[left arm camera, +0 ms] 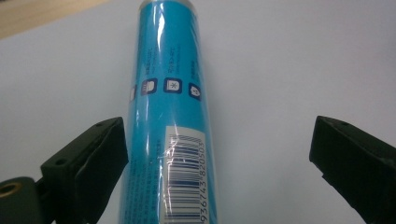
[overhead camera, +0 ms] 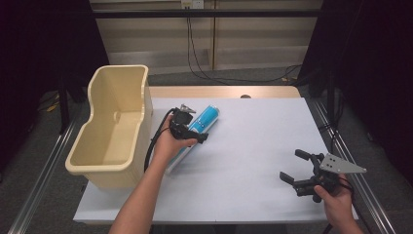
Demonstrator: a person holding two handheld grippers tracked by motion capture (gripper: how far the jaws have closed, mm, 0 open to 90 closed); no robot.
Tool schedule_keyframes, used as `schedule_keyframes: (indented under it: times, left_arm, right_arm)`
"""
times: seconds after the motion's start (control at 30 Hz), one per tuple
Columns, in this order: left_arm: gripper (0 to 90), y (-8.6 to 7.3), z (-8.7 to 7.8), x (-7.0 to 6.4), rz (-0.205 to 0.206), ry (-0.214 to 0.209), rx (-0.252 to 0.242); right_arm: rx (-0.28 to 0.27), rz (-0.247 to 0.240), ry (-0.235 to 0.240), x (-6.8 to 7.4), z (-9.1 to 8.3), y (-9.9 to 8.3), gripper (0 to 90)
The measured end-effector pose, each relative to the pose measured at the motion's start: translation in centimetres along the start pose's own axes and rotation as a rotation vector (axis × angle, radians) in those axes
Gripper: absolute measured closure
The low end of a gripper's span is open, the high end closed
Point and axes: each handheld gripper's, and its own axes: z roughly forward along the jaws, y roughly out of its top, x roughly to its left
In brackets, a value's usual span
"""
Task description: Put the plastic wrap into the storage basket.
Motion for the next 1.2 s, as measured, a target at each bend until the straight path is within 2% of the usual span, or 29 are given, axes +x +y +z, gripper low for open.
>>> schedule_keyframes:
  times: [0.1, 0.13, 0.27, 0.37, 0.4, 0.43, 0.47, 0.5, 0.6, 0.63, 0.83, 0.87, 0.93, 1.0, 1.03, 1.07, 1.1, 1.13, 1.17, 1.2]
  left_arm:
    - [5.7, 0.5, 1.0, 0.4, -0.015, 0.0, 0.095]
    - [5.7, 0.7, 1.3, 0.6, -0.003, 0.018, 0.128]
    - [9.0, 0.9, 2.3, 0.9, -0.042, 0.025, 0.188]
    - [12.0, 0.9, 3.0, 1.2, -0.051, 0.048, 0.259]
    - [15.2, 0.8, 3.5, 1.3, -0.054, 0.069, 0.307]
    - [16.9, 0.8, 3.7, 1.3, -0.046, 0.083, 0.336]
    - [20.5, 0.8, 3.7, 1.3, -0.046, 0.083, 0.336]
    - [20.5, 0.8, 3.9, 1.3, -0.039, 0.091, 0.36]
    - [23.0, 0.8, 4.6, 1.5, -0.052, 0.096, 0.429]
    - [24.3, 0.8, 5.0, 1.6, -0.045, 0.108, 0.468]
    - [27.8, 1.3, 5.4, 1.4, -0.088, 0.114, 0.52]
    - [30.9, 1.4, 5.5, 1.4, -0.086, 0.124, 0.53]
    - [31.2, 1.7, 5.7, 0.9, -0.072, 0.145, 0.559]
    - [31.5, 1.9, 5.7, 0.8, -0.057, 0.149, 0.576]
    - [31.7, 2.0, 5.7, 0.7, -0.081, 0.148, 0.583]
    - [31.9, 2.1, 5.6, 0.9, -0.126, 0.115, 0.57]
    - [31.9, 2.1, 5.6, 0.9, -0.126, 0.115, 0.57]
    - [31.9, 2.1, 5.4, 1.1, -0.148, 0.091, 0.563]
    - [31.9, 2.3, 5.1, 1.0, -0.158, 0.086, 0.555]
    - [31.9, 2.7, 4.6, 0.9, -0.154, 0.097, 0.551]
  right_arm:
    - [-0.007, -0.004, 0.003, 0.0, 0.0, 0.0, 0.0]
    - [-0.007, -0.004, 0.003, 0.0, 0.0, 0.0, 0.0]
    - [-0.01, -0.001, 0.003, -0.1, -0.1, 0.0, 0.0]
    - [-0.012, 0.0, 0.004, -0.1, -0.1, 0.0, 0.0]
    - [-0.012, -0.003, 0.006, -0.1, -0.1, 0.0, 0.0]
    - [-0.013, -0.001, 0.006, 0.0, -0.1, 0.0, 0.0]
    - [-0.011, -0.004, 0.006, 0.0, -0.1, 0.0, 0.0]
    - [-0.011, -0.004, 0.006, 0.0, -0.1, 0.0, 0.0]
    - [-0.011, -0.008, 0.009, 0.0, -0.1, 0.0, 0.0]
    - [-0.011, -0.007, 0.009, 0.0, -0.1, 0.0, 0.1]
    - [-0.01, -0.005, 0.01, -0.1, -0.1, 0.0, 0.1]
    - [-0.007, -0.002, 0.011, -0.1, -0.1, 0.0, 0.1]
    - [-0.006, -0.004, 0.011, -0.1, -0.1, 0.0, 0.1]
    - [-0.006, -0.004, 0.012, -0.1, -0.1, 0.0, 0.1]
    - [-0.006, -0.004, 0.012, -0.1, -0.1, 0.0, 0.1]
    - [-0.006, -0.002, 0.013, -0.1, -0.1, 0.0, 0.1]
    - [-0.005, -0.007, 0.012, -0.2, -0.1, -0.1, 0.1]
    - [-0.005, -0.007, 0.012, -0.2, -0.1, -0.1, 0.1]
    - [-0.007, 0.0, 0.014, -0.2, -0.1, -0.1, 0.1]
    - [-0.008, 0.0, 0.014, -0.2, -0.1, -0.1, 0.1]
